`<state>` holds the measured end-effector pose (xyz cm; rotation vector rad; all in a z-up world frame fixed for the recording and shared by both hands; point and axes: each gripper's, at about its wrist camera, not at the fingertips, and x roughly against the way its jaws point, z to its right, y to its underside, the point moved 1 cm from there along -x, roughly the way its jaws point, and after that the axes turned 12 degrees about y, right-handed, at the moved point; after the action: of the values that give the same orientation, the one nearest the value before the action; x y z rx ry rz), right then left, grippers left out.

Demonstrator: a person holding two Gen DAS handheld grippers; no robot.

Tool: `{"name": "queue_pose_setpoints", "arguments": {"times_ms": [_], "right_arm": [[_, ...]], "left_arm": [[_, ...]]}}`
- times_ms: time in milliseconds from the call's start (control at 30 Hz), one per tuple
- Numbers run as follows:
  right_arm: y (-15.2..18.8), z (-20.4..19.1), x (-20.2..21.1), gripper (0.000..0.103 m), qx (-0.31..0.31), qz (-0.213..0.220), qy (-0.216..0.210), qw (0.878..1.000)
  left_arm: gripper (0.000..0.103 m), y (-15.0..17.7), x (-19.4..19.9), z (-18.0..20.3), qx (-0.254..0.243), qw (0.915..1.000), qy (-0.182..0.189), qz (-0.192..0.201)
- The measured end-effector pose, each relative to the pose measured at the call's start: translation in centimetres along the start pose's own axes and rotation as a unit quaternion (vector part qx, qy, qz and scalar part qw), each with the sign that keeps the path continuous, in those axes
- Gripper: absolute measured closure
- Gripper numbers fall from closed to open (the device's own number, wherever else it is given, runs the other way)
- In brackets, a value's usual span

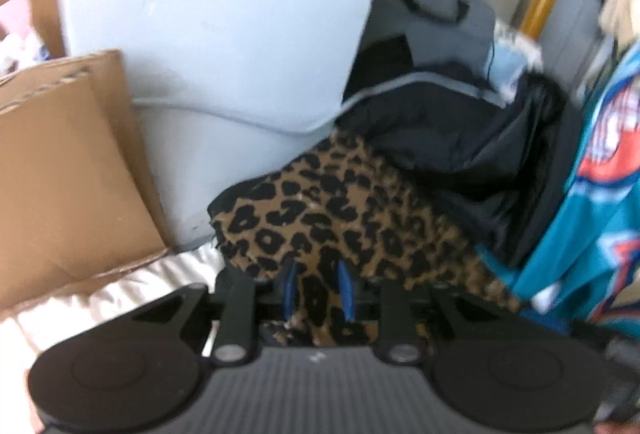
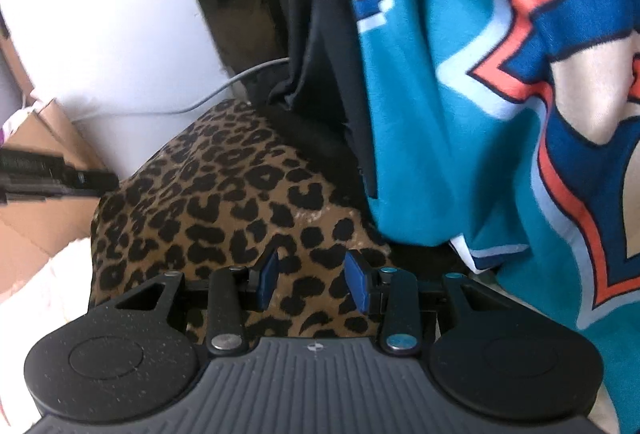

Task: Fold clothes
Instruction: 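Press and straighten the placed bundle with both grippers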

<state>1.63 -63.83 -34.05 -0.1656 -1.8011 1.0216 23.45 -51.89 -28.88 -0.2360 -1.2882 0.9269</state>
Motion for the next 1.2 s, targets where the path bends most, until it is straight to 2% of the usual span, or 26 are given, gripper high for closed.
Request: {"name": "queue_pose_setpoints", "arguments": {"times_ms": [100,233,300,333,400,467,500,567,700,833,967,1067,1200], "right_arm": [[0.1,0.0,-0.8,0.059,0.007,-0.002,0.002,1.0],[0.4,0.7,-1.2,0.06,0.01,-0.008,0.024,1.0],[0.5,1.2,-1.1,0.06,0.007,-0.005,0.034,0.999],[0.5,1.4,-1.0,0.06,0.005,-0.005,0.038,0.999],[0.6,1.6,-0.7,0.06,0.006,-0.006,0.039,0.999],[0.7,1.6,-0.1,0.059,0.006,-0.002,0.033,0.999],[0.8,1.6,0.3,0.059,0.005,0.001,0.028,1.0],[1.0,1.5,1.1,0.059,0.004,0.006,0.016,1.0],[1.8,0.3,2.3,0.059,0.028,0.017,0.003,0.999],[2.5,-0.9,3.0,0.06,0.056,0.023,-0.01,0.998],[3.2,-1.3,2.9,0.06,0.066,0.014,-0.01,0.998],[3.9,-1.3,3.1,0.06,0.073,0.005,-0.004,0.997],[5.0,-0.9,3.6,0.06,0.078,-0.007,-0.005,0.997]], "left_arm": [[0.075,0.4,-1.4,-0.9,0.011,0.9997,-0.018,-0.011],[0.058,0.8,-2.0,-1.8,0.015,0.9994,-0.026,-0.016],[0.058,0.8,-1.9,-1.7,0.006,0.9994,-0.031,-0.015],[0.059,0.8,-1.8,-1.5,0.001,0.9993,-0.034,-0.015],[0.069,0.5,-1.3,-0.9,-0.016,0.9985,-0.052,-0.009],[0.093,0.3,-0.6,-0.4,-0.029,0.9969,-0.073,-0.003],[0.094,0.2,-0.2,-0.2,-0.031,0.9965,-0.078,-0.001],[0.092,0.1,0.6,-0.1,-0.026,0.9982,-0.054,0.005],[0.092,0.6,2.2,1.7,-0.045,0.9987,-0.015,0.018],[0.092,1.9,2.6,3.7,-0.066,0.9975,0.021,0.011],[0.092,3.7,2.0,5.6,-0.092,0.9949,0.04,-0.011],[0.092,5.2,1.0,6.3,-0.109,0.9929,0.032,-0.036],[0.092,6.7,0.6,5.7,-0.096,0.9939,0.035,-0.041]]}}
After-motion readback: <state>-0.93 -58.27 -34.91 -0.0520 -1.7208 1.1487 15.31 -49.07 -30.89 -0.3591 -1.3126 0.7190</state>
